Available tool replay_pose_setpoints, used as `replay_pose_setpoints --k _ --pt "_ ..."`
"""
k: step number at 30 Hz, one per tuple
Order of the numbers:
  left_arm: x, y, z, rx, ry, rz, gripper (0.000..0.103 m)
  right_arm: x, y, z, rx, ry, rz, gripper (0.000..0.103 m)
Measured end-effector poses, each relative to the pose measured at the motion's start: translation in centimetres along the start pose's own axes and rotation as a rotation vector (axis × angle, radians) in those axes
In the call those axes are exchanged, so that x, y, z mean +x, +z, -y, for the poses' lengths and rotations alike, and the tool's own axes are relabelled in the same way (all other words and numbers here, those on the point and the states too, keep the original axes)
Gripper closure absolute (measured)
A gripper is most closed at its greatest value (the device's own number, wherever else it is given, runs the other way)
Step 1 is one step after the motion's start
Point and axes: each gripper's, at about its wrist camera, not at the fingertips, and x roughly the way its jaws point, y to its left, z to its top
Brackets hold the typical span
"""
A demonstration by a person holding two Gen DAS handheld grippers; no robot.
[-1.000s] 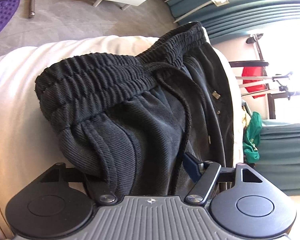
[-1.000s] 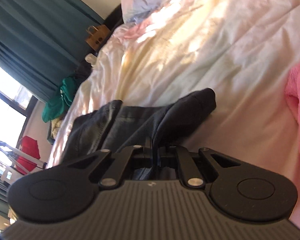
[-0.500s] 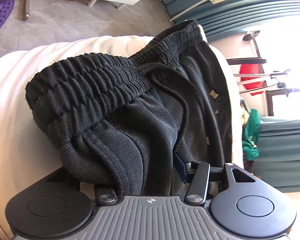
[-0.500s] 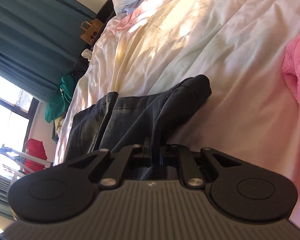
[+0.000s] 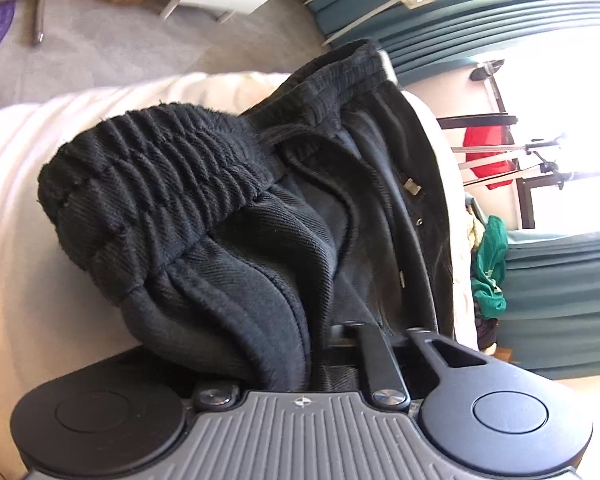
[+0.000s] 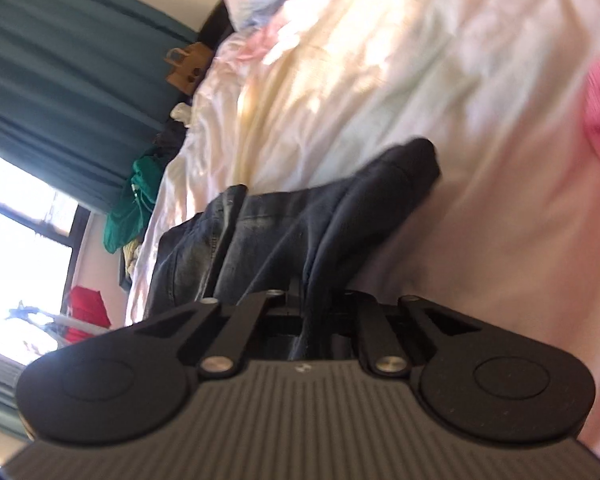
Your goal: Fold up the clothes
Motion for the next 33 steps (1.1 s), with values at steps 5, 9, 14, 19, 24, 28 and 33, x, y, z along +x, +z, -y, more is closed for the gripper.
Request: replay_pose_setpoints --k 5,9,14,19,24,28,33 --pt "-2.0 -1.1 1.4 0.096 -0.078 0.099 0.096 -1.9 0.0 -1.5 -0.016 0.075 0.102 0.096" --pt "-4.9 -2.1 1.7 0.13 -0.227 0.193 0.097 -2.9 0.2 -1.9 -0.008 0.114 0.143 0.096" --pt "-5.6 -1.4 2.8 0.107 -0.302 0.174 0.097 -3.8 0.5 -3.1 -0.111 0.102 0.155 0.096" --pt "-3.7 2.6 6.3 0.073 -0.276 0.139 0.097 -2.9 1.2 -6.8 -0.221 0.107 0.178 0.096" --pt "1.5 7.2 14.5 0.233 -0.207 0.185 0.097 2.7 1.8 -14.7 -0.366 0.075 0.191 0.096" --pt "8.3 10.3 18.9 0.298 -0.176 0.247 0.096 10.2 1.2 -20.3 -0.453 0.002 0.181 0.096" --pt "18.4 13.7 21.0 0.322 -0.045 0.252 0.096 19.0 -1.0 -23.6 -0.554 -0.062 0.152 0.096"
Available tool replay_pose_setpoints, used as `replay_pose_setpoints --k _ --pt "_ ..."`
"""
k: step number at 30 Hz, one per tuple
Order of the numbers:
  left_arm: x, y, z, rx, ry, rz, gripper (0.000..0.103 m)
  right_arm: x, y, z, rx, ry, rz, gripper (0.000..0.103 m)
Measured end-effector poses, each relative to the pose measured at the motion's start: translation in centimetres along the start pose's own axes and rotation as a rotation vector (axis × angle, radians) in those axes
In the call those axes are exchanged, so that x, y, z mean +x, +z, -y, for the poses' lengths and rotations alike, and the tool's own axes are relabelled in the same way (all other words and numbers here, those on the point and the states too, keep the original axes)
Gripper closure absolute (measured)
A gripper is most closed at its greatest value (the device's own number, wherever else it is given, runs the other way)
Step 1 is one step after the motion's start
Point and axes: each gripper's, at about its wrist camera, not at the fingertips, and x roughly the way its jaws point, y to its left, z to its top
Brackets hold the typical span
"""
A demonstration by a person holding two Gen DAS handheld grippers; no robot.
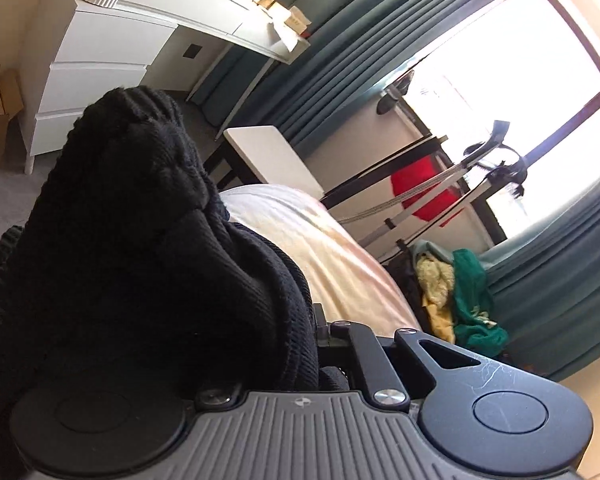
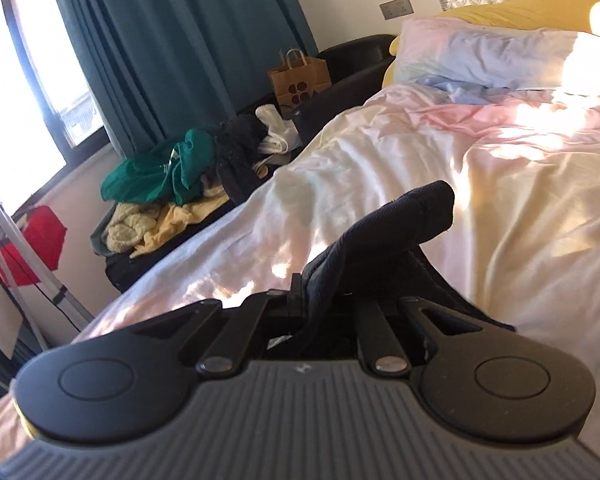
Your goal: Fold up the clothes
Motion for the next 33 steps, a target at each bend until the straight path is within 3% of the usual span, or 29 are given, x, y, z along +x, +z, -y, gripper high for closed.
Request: replay_pose_setpoints --k 4,6,10,13,16,17,20,23,25,29,33 --pt "5.7 0.0 -0.9 -0.015 0.051 -0.046 0.094 4.4 -2.4 -0.5 -0.04 -0.039 -0.078 0.096" --pt "6.5 -0.1 -1.4 -0.01 0.051 -0.058 0.093 4.9 -3.0 -0.2 -0.037 -0.02 -0.08 0.095" --pt "5.1 -0.3 -1.5 0.016 0.007 -0.062 0.071 3.4 -2.9 1.0 0.024 0.054 -0.047 0.089" --pt "2.0 -1.1 -1.8 0.033 -0.045 -0.049 0.055 0.9 -2.7 3.1 0.113 0.111 -0.029 0.076" --pt "-1.7 -2.9 -2.6 0.0 -0.103 -0.059 0.049 -2.9 -3.3 5.6 0.189 0.157 0.04 0.05" --pt "-2.9 -3.6 -3.0 -0.015 -0.124 -0.063 0.047 -4.3 -3.8 6.6 0.22 0.171 0.049 0.047" --pt "-6.5 -6.3 -4.5 -0.059 -0.159 -0.061 0.036 -7.0 -5.8 8.9 0.332 0.262 -0.027 0.047" --pt "-9.5 -9.0 -6.9 -0.127 -0.149 -0.077 0.035 -8.7 -8.6 9.9 0.429 0.373 -0.188 0.047" --pt "-10.8 -10.3 -7.8 -0.176 -0.12 -0.139 0.035 -9.5 -10.0 9.5 0.476 0.462 -0.297 0.047" --pt "-10.4 -11.7 -8.3 -0.263 -0.112 -0.212 0.027 -10.3 -12.0 6.8 0.507 0.621 -0.47 0.047" --pt "-7.6 -11.5 -8.8 -0.275 -0.098 -0.203 0.026 -10.3 -14.3 3.1 0.517 0.713 -0.549 0.047"
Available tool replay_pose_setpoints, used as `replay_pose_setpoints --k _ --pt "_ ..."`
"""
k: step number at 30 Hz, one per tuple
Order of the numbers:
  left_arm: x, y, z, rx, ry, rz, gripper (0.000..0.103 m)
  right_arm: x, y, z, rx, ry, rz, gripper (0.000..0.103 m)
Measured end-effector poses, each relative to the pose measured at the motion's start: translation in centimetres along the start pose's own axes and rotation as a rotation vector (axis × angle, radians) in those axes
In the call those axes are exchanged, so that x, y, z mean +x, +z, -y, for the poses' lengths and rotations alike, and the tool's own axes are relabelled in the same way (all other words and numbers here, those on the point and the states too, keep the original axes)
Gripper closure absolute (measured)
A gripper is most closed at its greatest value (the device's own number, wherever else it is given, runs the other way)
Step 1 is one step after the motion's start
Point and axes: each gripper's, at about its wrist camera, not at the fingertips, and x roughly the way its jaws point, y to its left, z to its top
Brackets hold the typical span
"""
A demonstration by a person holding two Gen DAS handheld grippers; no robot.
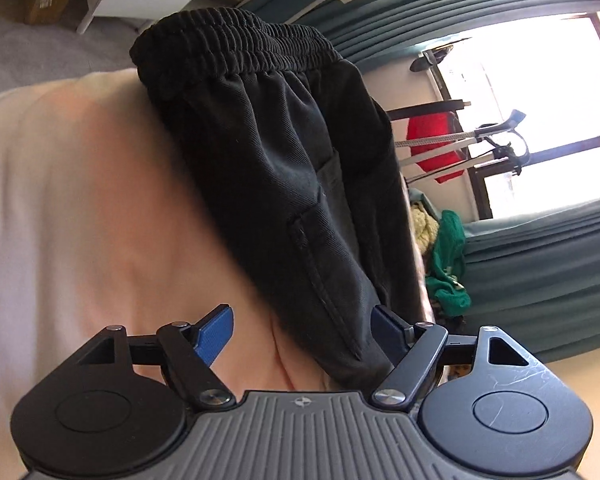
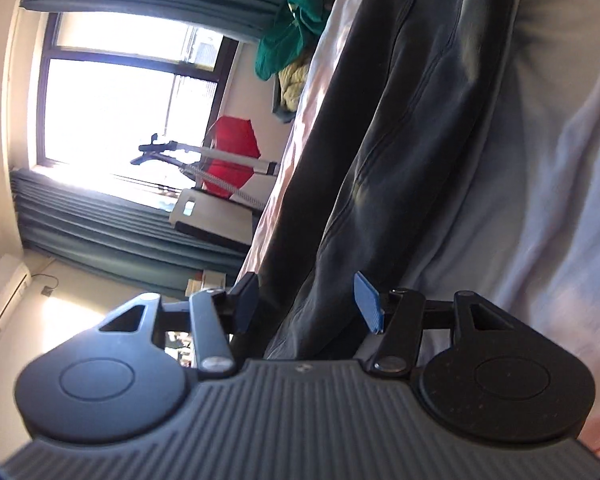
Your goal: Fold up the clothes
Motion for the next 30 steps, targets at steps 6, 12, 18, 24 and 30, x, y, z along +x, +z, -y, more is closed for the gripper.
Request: replay_pose_setpoints --k 6,12,18,24,30 --pt "4.4 2.4 -1.3 -0.065 -0.049 0.072 0.036 5.8 -3.8 0.3 0.062 0.003 -0.179 0.047" --pt "6.4 4.5 0.0 -0.016 -0.067 0.145 0.085 9.6 -5.8 0.2 0.047 -0.002 -0.243 0.048" --pt "2.7 5.0 3.3 -0.027 -0.291 0.232 0.097 12.2 -7.1 -1.4 0.055 0.055 -0.249 0.018" --pt "2.2 5.3 3.8 -0.057 -0.373 0.231 0.097 13.1 -6.5 -1.9 0.095 0.015 -0.216 0.018" --pt "3.2 5.6 3.2 -0.075 -0.368 0.215 0.097 11.9 -2.1 -1.2 0.13 0.007 -0.041 0.019"
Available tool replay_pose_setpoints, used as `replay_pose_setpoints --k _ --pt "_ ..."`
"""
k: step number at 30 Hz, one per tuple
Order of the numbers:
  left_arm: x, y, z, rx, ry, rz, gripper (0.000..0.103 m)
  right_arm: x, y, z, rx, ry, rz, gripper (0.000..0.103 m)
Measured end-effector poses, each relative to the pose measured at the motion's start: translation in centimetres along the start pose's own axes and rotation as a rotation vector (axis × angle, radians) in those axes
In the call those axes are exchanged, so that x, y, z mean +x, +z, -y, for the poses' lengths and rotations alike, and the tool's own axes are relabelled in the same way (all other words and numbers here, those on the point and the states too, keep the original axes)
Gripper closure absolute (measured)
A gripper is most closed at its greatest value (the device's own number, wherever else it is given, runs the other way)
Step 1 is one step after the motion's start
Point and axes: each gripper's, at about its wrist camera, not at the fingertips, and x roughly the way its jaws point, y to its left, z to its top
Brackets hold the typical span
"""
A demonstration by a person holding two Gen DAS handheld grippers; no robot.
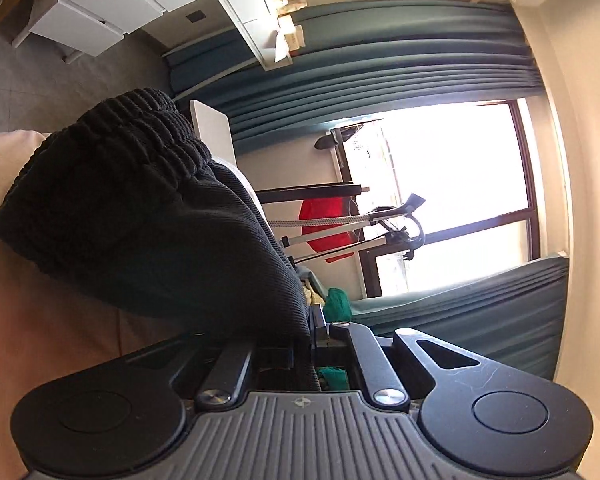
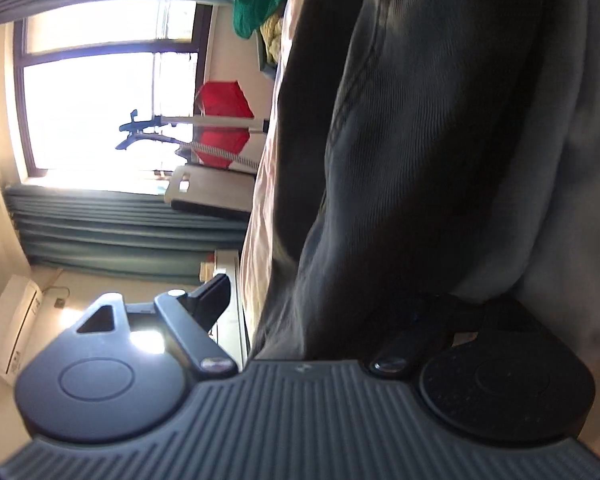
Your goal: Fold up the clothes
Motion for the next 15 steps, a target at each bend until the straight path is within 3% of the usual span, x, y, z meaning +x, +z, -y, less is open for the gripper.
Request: replay_pose_setpoints --k 9,15 --pt "-4.0 0.2 -1.6 0.024 0.024 -0.005 0.097 -6.1 8.2 2.9 0.103 -0.004 0.303 0.02" --pt "-3.3 0.0 -1.5 0.051 0.044 -0.012 0.096 -9.9 13.0 4.5 0.108 -0.005 0.454 0.02"
